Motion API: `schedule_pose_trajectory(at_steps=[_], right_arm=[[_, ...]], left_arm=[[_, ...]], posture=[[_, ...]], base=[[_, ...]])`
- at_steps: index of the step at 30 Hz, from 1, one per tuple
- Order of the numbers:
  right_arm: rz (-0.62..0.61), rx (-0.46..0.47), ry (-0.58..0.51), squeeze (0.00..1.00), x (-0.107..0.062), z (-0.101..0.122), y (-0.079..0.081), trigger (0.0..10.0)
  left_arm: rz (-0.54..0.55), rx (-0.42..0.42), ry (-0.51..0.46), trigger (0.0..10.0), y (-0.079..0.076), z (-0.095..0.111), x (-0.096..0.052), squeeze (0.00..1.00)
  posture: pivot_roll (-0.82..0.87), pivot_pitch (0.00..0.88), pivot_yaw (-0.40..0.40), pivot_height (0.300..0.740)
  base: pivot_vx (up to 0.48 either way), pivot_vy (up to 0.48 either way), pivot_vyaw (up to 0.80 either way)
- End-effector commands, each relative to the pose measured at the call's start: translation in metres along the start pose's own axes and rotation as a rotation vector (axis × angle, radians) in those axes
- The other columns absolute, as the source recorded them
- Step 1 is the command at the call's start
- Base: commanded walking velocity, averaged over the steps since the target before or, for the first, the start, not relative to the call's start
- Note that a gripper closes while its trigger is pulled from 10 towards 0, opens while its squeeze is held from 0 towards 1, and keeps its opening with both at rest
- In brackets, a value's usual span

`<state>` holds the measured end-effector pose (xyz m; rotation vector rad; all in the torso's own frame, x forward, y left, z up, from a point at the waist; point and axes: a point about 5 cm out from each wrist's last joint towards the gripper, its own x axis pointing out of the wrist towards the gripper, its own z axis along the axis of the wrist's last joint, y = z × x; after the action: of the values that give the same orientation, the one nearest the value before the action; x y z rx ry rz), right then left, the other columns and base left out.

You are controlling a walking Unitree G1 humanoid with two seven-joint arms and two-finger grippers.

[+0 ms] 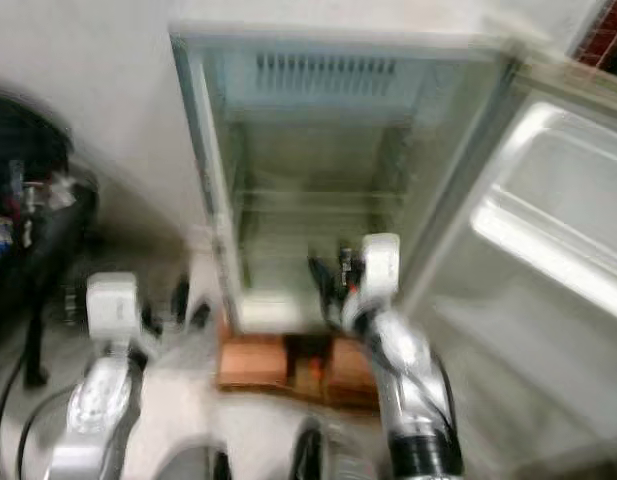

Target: Restocking fridge

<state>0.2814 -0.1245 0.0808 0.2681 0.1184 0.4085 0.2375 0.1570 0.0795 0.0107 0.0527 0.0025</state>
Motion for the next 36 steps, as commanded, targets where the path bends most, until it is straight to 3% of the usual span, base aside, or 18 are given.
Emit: schedule_pose_trajectory(at_steps=[1,5,6,7,8,9,13,14,15,16,17,25,29,36], right_arm=[[-0.001,-0.017,0.001,0.0,0.003,0.002,0.002,10.0],[0.0,-0.043,-0.012,0.0,0.006,0.005,0.003,10.0],[-0.001,-0.045,-0.018,0.15,0.006,0.007,0.003,10.0],[-0.005,-0.046,-0.022,0.92,0.007,0.008,0.002,10.0],[-0.005,-0.046,-0.022,0.92,0.007,0.008,0.002,10.0],[-0.006,-0.041,-0.026,1.0,0.007,0.009,0.002,10.0],[-0.016,-0.072,-0.035,1.0,0.007,0.014,0.0,10.0],[-0.017,-0.085,-0.039,0.96,0.009,0.015,0.001,10.0],[-0.018,-0.092,-0.041,0.62,0.01,0.016,0.001,10.0],[-0.019,-0.096,-0.042,0.19,0.011,0.016,0.002,10.0],[-0.023,-0.102,-0.044,0.0,0.012,0.017,0.002,10.0],[-0.063,-0.133,-0.031,0.0,0.015,0.017,0.002,10.0],[-0.07,-0.138,-0.035,0.0,0.013,0.016,0.001,10.0],[-0.142,-0.115,0.024,0.0,-0.004,0.003,-0.017,10.0]], left_arm=[[0.013,0.003,0.024,10.0,0.002,-0.006,-0.004,0.0],[0.015,0.015,-0.008,10.0,0.002,0.003,0.0,0.0],[0.022,0.019,-0.016,10.0,0.003,0.006,0.001,0.0],[0.031,0.022,-0.021,10.0,0.005,0.008,0.001,0.0],[0.031,0.022,-0.021,10.0,0.005,0.008,0.001,0.0],[0.038,0.023,-0.025,10.0,0.006,0.01,0.001,0.0],[0.037,0.023,-0.037,10.0,0.005,0.014,0.0,0.0],[0.027,0.019,-0.036,10.0,0.002,0.014,0.0,0.0],[0.015,0.021,-0.038,10.0,0.0,0.012,0.0,0.0],[0.005,0.027,-0.035,10.0,-0.002,0.011,0.001,0.0],[-0.001,0.034,-0.032,10.0,-0.003,0.01,0.001,0.0],[-0.071,0.041,-0.028,10.0,-0.022,0.007,0.011,0.0],[-0.066,0.042,-0.024,10.0,-0.02,0.006,0.011,0.0],[-0.054,0.058,0.01,10.0,-0.014,-0.006,0.002,0.0]], posture=[[0.16,0.05,-0.046,0.74],[0.17,0.075,-0.039,0.74],[0.17,0.08,-0.037,0.74],[0.17,0.094,-0.034,0.74],[0.17,0.094,-0.034,0.74],[0.17,0.101,-0.031,0.74],[0.16,0.109,-0.038,0.74],[0.16,0.107,-0.037,0.74],[0.15,0.106,-0.037,0.74],[0.15,0.104,-0.038,0.74],[0.15,0.103,-0.04,0.74],[0.13,0.095,-0.044,0.74],[0.12,0.088,-0.041,0.74],[0.12,0.095,-0.043,0.74]], base=[[-0.386,0.0,0.0],[-0.375,0.0,0.0],[-0.36,0.0,0.0],[-0.341,0.0,0.0],[-0.341,0.0,0.0],[-0.326,0.0,0.0],[-0.163,0.0,0.0],[0.0,0.0,0.0],[0.0,0.0,0.0],[0.0,0.0,0.0],[0.0,0.0,0.0],[0.0,-0.3,0.0],[0.0,-0.48,0.0],[0.0,-0.48,0.0]])
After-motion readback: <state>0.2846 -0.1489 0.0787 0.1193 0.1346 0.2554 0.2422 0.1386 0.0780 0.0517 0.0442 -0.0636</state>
